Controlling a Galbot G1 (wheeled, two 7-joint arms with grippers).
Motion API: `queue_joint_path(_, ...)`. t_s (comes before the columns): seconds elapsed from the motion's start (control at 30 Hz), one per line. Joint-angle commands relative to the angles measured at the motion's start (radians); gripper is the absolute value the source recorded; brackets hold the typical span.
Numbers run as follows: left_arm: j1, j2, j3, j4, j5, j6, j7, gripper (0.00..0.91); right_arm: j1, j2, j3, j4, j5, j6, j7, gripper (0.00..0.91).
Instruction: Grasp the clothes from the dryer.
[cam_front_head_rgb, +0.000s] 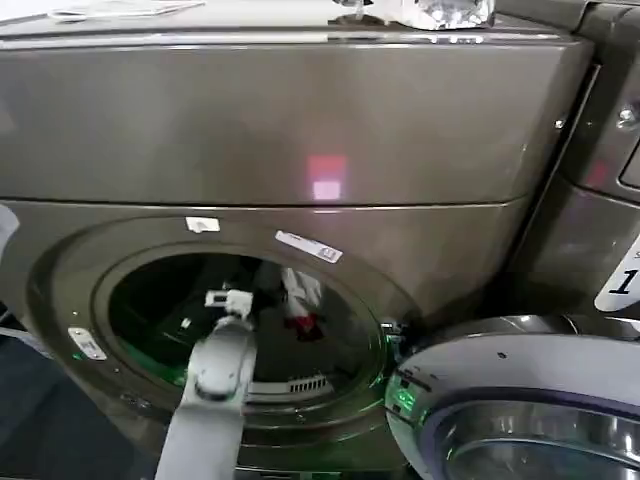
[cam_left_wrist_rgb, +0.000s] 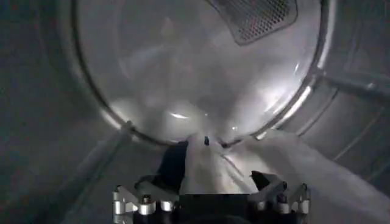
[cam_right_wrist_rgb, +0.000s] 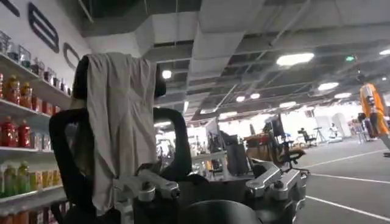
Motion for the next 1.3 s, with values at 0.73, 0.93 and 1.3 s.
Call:
queue_joint_path(0.73,-0.131,-0.018,0.057,0.290,-0.002,-0.115,0.181,0.907,0.006,0.003,-0.028,0.027,-0.003,0.004,-0.005,0.907)
queue_joint_path(0.93,-0.149,-0.023,0.056,0.338,-0.027,-0.103,0.172,0.907,0.007,0.000,-0.031,0.025,-0.005,0.005,-0.006,0.907)
queue_joint_path(1.3,-0.147,-0.022,0.035,0.461,-0.058,-0.099,0.150,0.907,0.019,-0.002,-0.045,0.034,-0.006,0.000,-0.008,0.907)
